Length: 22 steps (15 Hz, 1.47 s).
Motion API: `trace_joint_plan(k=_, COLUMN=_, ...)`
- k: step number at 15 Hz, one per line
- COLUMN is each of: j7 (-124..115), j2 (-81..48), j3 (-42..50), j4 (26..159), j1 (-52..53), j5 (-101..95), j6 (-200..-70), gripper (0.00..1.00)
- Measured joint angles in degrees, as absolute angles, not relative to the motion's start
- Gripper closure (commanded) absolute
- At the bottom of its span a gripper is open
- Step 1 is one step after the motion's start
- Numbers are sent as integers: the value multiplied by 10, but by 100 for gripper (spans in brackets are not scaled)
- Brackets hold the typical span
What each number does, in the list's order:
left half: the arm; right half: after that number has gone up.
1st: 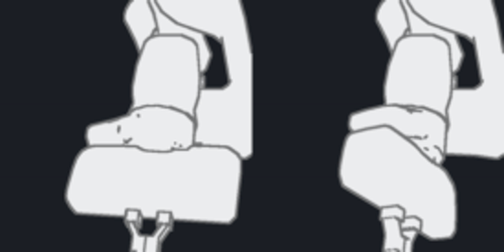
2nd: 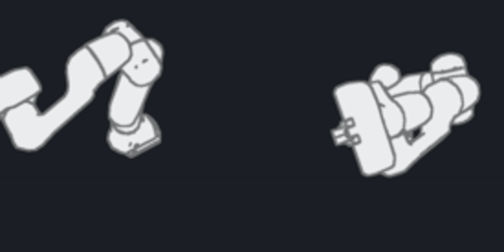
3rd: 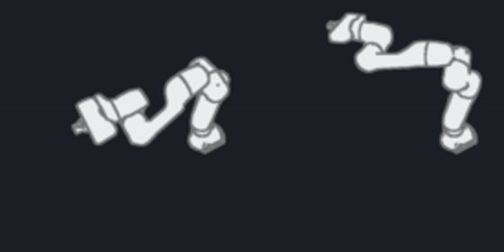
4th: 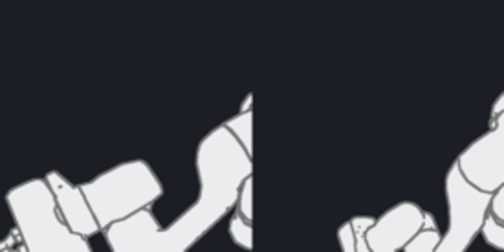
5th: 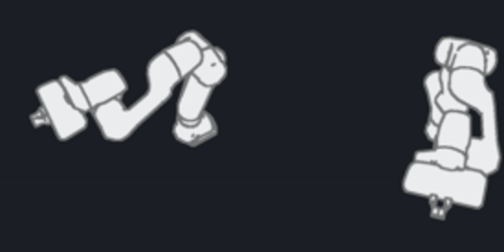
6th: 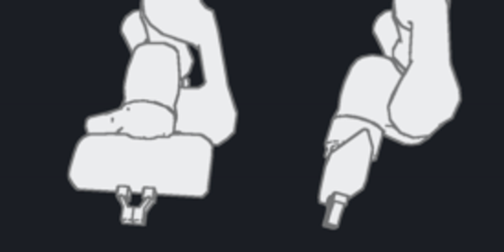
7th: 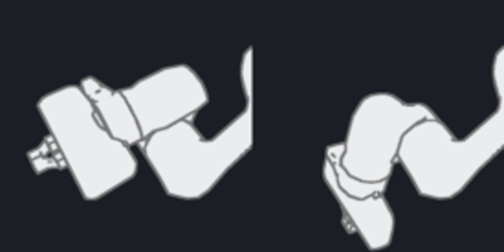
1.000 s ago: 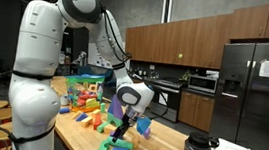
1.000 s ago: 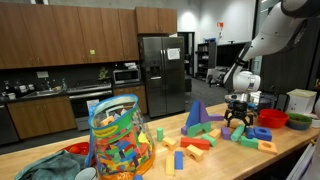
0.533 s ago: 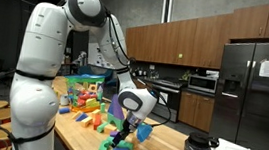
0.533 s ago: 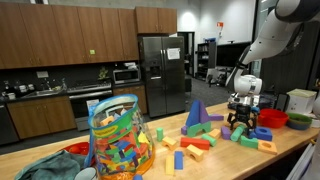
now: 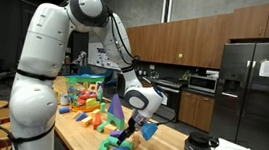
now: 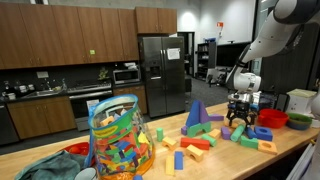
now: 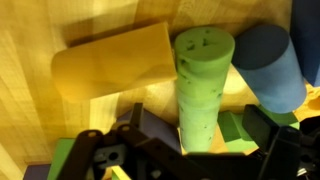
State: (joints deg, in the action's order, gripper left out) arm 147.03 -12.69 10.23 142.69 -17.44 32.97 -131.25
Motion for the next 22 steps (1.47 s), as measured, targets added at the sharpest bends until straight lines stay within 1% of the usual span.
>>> trace_joint_plan(k=10, j7=1471, j2=-129, j3=103, j4=1419, j1=-184, j5=330, j6=-1292, gripper=0)
trace_joint_plan(k=16, j7=1490, j2=-157, j3=104, j4=1392, j1=-208, j5=335, j6=-1254, gripper=0)
trace_joint_plan(k=22, j7=1490, j2=-178, j3=60, j4=1357, j1=-246, j5=335, j6=-1220, gripper=0)
